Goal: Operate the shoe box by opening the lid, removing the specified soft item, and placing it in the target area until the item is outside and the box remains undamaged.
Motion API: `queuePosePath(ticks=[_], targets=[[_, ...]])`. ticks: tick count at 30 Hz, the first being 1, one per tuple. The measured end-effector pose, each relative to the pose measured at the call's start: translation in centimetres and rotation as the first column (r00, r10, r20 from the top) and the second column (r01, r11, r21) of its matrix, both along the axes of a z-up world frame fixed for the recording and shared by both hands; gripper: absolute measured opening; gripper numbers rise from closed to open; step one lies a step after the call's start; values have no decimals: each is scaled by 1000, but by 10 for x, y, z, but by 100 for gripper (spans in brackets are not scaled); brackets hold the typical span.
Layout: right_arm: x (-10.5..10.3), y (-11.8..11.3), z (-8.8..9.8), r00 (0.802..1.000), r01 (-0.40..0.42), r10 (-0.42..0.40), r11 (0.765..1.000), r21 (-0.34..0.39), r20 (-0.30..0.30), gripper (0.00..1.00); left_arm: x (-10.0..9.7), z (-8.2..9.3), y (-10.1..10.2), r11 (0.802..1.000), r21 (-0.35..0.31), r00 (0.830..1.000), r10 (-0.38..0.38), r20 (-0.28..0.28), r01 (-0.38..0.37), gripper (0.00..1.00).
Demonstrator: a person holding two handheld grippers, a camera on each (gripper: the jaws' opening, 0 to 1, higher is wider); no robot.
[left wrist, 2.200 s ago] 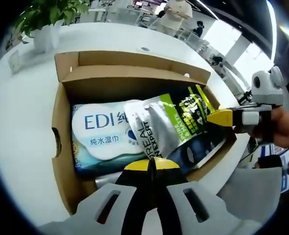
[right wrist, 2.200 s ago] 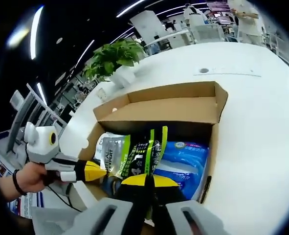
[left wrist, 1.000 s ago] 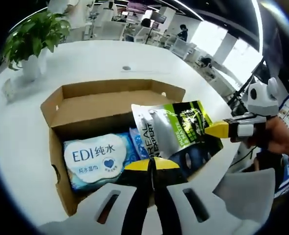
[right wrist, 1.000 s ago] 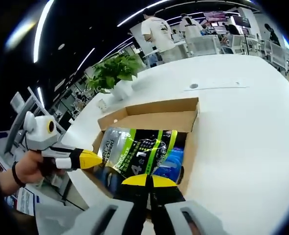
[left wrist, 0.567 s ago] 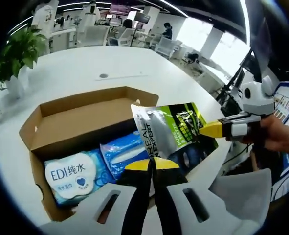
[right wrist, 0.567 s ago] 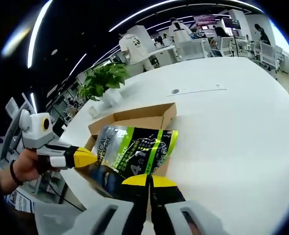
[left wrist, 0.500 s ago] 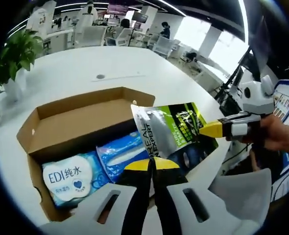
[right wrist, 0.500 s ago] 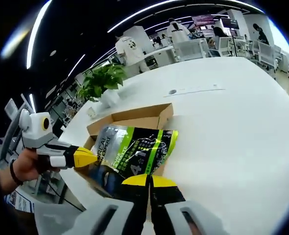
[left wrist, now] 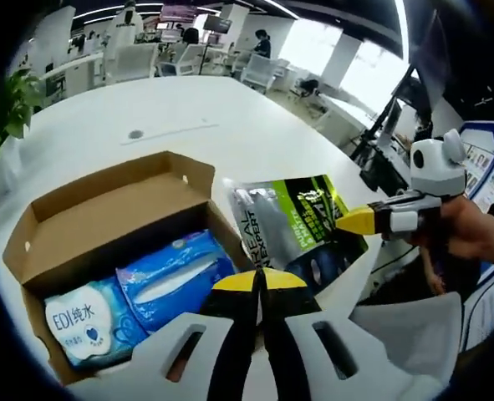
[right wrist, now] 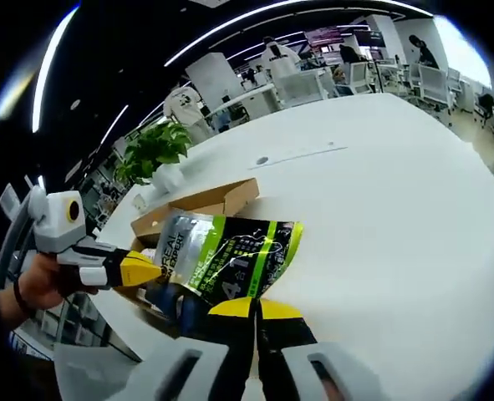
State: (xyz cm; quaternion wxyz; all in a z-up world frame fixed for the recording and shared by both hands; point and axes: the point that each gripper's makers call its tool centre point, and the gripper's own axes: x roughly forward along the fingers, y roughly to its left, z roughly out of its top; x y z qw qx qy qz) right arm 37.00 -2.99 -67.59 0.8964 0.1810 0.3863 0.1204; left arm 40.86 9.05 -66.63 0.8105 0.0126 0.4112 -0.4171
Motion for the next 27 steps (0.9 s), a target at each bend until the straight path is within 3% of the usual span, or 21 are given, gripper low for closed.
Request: queuePosePath(ticks=[8, 15, 27], targets=[[-2, -25, -5, 999, 33, -33, 999, -8, -10, 0, -3, -4, -26, 999, 5, 999, -34, -7, 34, 0], [9, -43, -8, 999, 38, -38, 999, -27, -17, 0, -1, -8, -43, 999, 9, 999, -40, -18, 40, 0], [34, -48, -21, 999, -7, 5, 999, -49, -41, 0, 11, -24, -45, 999, 44, 1000, -10, -29, 12, 0]])
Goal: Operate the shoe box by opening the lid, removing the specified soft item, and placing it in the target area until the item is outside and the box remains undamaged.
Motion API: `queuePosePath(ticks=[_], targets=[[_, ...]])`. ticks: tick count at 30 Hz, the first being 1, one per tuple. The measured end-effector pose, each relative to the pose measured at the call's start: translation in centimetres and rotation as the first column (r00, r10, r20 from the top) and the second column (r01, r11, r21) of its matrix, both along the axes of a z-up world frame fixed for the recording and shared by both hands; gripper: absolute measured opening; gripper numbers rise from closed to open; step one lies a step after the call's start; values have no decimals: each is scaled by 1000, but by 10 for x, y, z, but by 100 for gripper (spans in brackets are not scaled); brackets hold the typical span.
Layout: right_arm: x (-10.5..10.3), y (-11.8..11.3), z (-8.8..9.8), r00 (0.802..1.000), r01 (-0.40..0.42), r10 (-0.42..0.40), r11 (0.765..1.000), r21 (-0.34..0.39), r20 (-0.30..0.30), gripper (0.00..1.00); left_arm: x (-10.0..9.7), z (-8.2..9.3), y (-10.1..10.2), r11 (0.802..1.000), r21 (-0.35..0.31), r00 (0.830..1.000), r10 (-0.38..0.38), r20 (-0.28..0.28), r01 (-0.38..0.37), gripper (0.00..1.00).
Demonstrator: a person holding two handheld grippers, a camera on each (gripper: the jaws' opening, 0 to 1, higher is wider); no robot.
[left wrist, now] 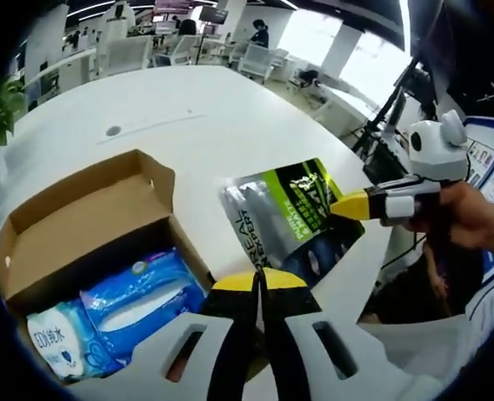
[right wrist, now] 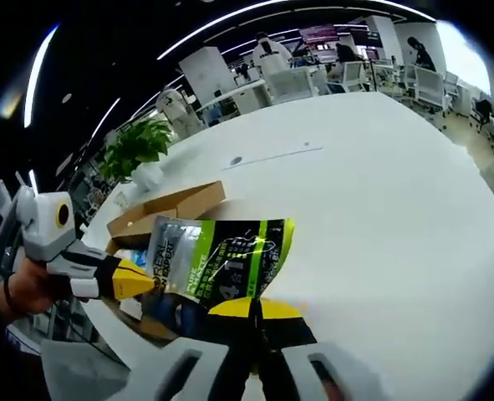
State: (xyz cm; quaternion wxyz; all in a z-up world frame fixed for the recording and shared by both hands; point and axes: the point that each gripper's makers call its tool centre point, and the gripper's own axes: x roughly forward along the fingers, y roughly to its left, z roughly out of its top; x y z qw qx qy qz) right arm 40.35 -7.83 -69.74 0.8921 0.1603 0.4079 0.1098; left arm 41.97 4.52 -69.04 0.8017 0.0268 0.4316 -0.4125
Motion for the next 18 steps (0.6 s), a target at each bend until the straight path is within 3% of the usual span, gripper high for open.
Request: queuePosePath(ticks=[18], targets=[[28, -9, -19, 999, -19, 19, 1000, -1, -37, 0, 18, -14, -9, 999, 44, 1000, 6, -26, -5, 0]])
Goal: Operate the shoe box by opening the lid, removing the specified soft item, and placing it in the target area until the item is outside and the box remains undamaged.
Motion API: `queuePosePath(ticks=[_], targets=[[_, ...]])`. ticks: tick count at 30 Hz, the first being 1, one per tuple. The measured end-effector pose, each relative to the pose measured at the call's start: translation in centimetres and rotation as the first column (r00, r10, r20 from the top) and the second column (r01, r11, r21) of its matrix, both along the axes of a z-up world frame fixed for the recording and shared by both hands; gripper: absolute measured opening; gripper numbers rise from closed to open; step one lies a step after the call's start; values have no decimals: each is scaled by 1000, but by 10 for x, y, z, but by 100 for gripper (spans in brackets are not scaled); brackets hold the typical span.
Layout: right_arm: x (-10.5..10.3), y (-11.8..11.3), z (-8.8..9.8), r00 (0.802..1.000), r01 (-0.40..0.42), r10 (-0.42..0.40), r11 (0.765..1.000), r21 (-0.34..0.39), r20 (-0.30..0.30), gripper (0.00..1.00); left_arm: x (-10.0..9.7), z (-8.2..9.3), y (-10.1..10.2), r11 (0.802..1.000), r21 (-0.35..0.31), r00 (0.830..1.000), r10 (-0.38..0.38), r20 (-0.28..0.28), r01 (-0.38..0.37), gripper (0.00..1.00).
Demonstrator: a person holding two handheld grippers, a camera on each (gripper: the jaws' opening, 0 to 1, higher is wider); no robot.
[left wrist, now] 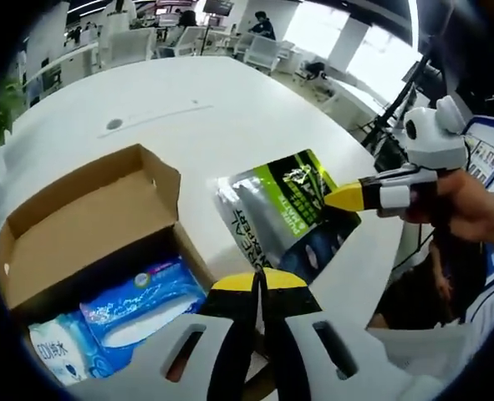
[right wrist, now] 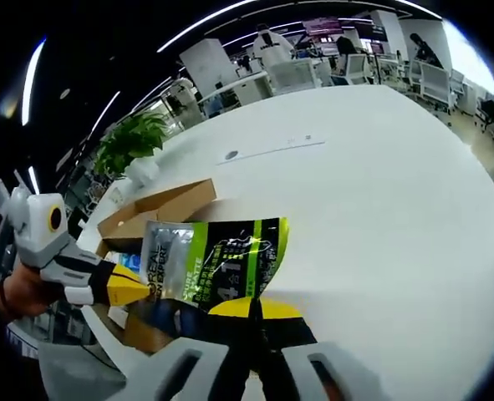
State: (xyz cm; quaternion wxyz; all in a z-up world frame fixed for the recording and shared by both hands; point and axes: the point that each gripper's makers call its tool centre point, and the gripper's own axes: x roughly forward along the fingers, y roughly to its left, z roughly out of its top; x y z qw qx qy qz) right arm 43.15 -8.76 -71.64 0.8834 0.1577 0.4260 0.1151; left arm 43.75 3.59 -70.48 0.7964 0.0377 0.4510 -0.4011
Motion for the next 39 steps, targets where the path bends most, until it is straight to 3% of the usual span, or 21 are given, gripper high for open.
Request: queuePosePath(ticks=[14, 31, 39], targets=[[19, -5, -24, 999, 10, -9, 1000, 22, -40, 0, 15, -12, -7, 998, 58, 1000, 5, -23, -3, 1], [27, -13, -45, 997, 22, -20, 999, 23, -72, 0, 15, -30, -19, 984, 173, 999, -40, -20, 43, 1], [27, -14, -61, 994, 35, -30, 998, 43, -101, 0, 20, -37, -20, 980, 198, 999, -7, -37, 14, 1]])
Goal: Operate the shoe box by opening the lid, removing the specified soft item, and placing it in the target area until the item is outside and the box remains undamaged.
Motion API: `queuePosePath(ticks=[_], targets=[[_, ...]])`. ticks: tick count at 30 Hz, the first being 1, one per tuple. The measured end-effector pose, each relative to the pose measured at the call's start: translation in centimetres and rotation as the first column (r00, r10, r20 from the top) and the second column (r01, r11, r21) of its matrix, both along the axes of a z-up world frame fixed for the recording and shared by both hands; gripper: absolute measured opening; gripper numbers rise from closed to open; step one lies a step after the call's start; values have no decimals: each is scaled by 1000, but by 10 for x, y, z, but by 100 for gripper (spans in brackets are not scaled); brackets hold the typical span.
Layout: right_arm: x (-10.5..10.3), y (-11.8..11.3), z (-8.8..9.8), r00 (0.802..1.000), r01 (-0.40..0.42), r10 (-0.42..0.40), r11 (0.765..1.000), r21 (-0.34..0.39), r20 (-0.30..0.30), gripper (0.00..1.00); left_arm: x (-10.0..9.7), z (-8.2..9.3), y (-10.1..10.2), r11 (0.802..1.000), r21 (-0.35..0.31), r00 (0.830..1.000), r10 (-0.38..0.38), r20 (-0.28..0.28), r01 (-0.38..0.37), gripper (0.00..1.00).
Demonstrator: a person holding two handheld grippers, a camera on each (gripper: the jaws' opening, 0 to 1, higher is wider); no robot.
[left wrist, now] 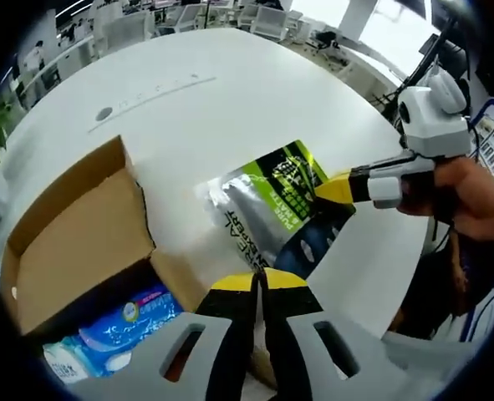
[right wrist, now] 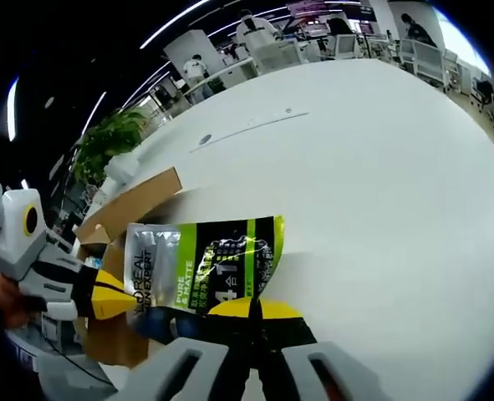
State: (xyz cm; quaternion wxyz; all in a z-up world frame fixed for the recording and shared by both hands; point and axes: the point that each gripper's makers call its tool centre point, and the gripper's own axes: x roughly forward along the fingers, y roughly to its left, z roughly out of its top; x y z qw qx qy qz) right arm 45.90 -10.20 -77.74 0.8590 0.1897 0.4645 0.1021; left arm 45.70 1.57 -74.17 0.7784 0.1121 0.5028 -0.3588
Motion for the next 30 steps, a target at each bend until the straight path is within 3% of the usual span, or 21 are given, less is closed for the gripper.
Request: queuePosePath(ticks=[5, 15, 22, 30], targets=[[5, 3, -3, 1000, 2, -2, 1000, 5, -3, 0, 2, -2, 1, 999, 47, 1000, -8, 23, 7, 1], [15, -1, -8, 1000, 29, -29, 999, 33, -11, 0, 5, -7, 0, 998, 58, 1000, -4, 10, 4, 4], [17, -2, -12, 999, 43, -42, 998, 42, -18, 0, 6, -9, 1, 996, 81, 999, 39, -32, -36, 4], [21, 2, -13, 999, 38, -37, 998, 42, -14, 0, 2, -5, 0, 999, 32, 999, 34, -26, -33, 6]])
